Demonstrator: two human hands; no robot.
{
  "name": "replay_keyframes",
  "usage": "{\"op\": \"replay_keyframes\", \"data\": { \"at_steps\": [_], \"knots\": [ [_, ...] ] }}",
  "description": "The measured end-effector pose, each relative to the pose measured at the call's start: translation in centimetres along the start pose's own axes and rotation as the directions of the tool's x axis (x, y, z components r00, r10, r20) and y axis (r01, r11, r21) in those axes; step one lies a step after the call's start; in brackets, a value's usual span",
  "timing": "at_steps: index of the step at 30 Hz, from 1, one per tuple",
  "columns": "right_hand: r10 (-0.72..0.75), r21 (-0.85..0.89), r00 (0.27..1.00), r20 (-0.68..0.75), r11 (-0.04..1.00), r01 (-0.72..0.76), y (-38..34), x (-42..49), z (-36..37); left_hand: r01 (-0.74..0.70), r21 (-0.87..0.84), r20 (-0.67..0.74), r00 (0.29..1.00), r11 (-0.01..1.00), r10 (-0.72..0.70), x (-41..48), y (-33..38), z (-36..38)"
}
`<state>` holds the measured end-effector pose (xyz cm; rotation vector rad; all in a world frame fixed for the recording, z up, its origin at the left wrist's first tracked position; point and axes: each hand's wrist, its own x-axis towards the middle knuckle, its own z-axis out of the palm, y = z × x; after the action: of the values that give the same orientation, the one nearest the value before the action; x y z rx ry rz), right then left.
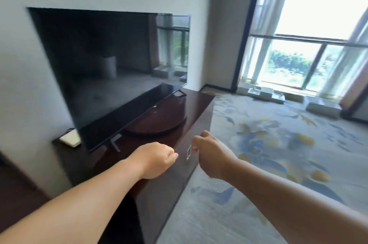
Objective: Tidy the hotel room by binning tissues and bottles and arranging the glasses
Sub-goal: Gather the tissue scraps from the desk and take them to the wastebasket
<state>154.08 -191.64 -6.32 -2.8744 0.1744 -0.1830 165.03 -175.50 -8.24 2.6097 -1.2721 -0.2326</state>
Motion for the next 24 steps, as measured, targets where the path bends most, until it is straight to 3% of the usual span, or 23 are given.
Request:
{"op": "replay_keyframes", "data": {
  "at_steps": [3,7,12,19,24],
  "knots": [
    [0.127,0.013,0.991,-0.043,0.992,-0.126,6.3,-0.6,-1.4,-0.104,0.027,0.052,0.993,0.994,0.102,6.0,4.2,0.8],
    [0.154,0.024,0.987,-0.046,0.988,-0.153,13.3,0.5,-1.9,-0.208,0.084,0.083,0.976,0.974,0.201,13.2,7.7,1.6],
    [0.231,0.101,0.972,-0.039,0.969,-0.226,21.1,5.9,-1.7,-0.256,0.09,0.14,0.96,0.962,0.242,23.0,9.4,2.9],
    [0.283,0.063,0.959,0.016,0.957,-0.283,33.0,16.1,-4.0,-0.313,0.024,0.161,0.938,0.949,0.306,40.4,10.5,2.3],
    [0.323,0.039,0.946,-0.039,0.946,-0.321,40.2,23.0,-6.6,-0.347,0.022,0.177,0.924,0.938,0.338,50.4,11.2,1.3]
  ]
}}
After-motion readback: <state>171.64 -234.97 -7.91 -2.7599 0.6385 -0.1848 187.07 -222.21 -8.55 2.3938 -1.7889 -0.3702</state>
